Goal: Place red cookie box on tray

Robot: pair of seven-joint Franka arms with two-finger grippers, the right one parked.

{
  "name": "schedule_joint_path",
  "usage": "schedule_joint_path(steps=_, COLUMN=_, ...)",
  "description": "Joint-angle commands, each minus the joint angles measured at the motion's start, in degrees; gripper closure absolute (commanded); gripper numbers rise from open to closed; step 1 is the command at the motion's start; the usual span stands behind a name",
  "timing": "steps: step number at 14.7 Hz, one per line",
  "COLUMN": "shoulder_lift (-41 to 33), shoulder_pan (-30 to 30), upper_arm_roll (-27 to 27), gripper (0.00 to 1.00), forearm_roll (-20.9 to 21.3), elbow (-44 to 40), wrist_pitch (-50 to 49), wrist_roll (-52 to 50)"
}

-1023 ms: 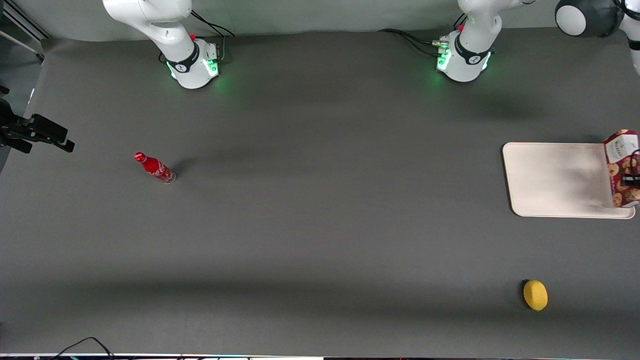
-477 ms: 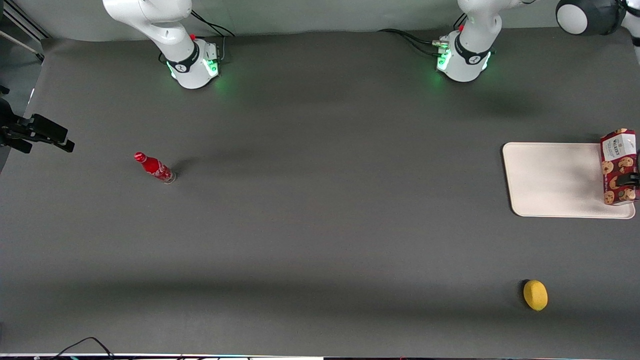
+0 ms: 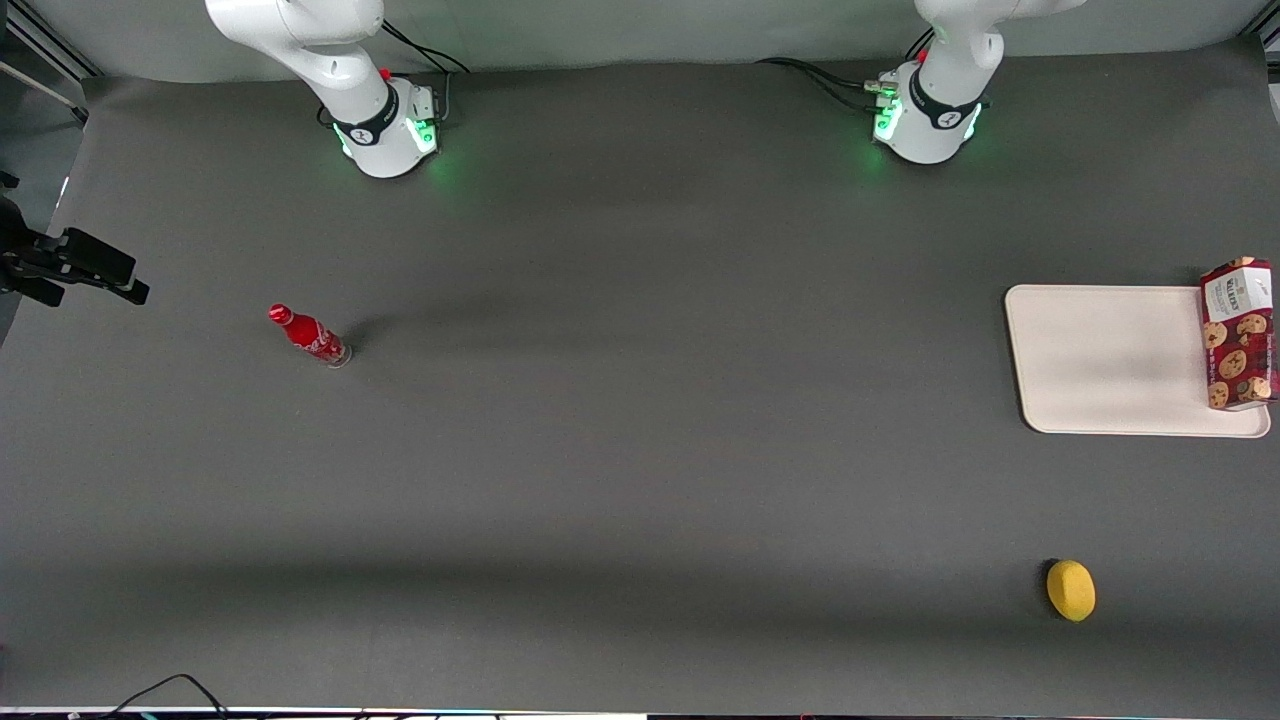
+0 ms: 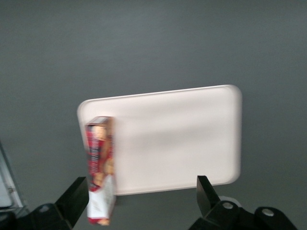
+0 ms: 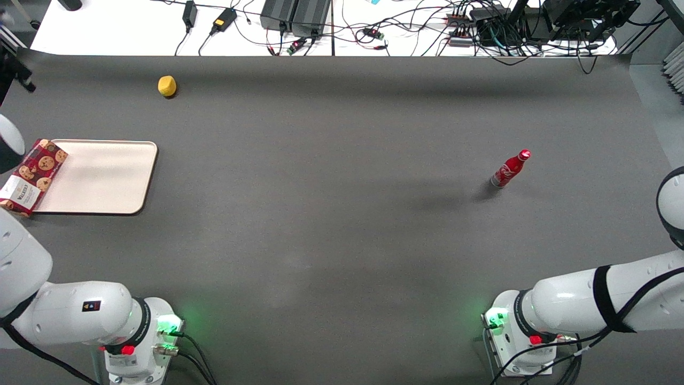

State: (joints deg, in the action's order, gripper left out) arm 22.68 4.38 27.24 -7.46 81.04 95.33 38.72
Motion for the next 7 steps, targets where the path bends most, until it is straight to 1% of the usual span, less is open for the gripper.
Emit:
schedule_joint_path(steps=1, shoulder_lift=-10.2, shoulder_pan=-1.6, upper_arm_roll=-10.2, gripper=0.00, forearm_roll=4.0, elbow=-1.7, wrist_pitch=-12.2, wrist_roll=-16.0)
schedule_joint_path(steps=3, shoulder_lift=-15.7, shoulder_pan=-1.7, upper_arm_roll=-18.1, gripper=0.00, forearm_roll=6.4, elbow=-0.5, wrist_pitch=-17.2, wrist_roll=-25.7)
schedule_joint_path(steps=4, shoulder_lift=-18.3, shoulder_pan=-1.8, upper_arm_roll=-21.7, gripper=0.00, forearm_roll=7.5, elbow=1.7, wrist_pitch=-18.3, wrist_roll=-29.5)
schedule_joint_path(steps=6, shoulder_lift=-25.4, shoulder_pan=-1.7, upper_arm_roll=-27.3, gripper=0.00, forearm_roll=8.0, elbow=10.5, wrist_pitch=-16.8, wrist_roll=-35.2)
schedule_joint_path(steps=7, shoulder_lift=-28.5, shoulder_pan=-1.7, upper_arm_roll=-28.7, gripper=0.00, forearm_roll=8.0, elbow=14.9, wrist_pitch=-15.0, wrist_roll=-37.0)
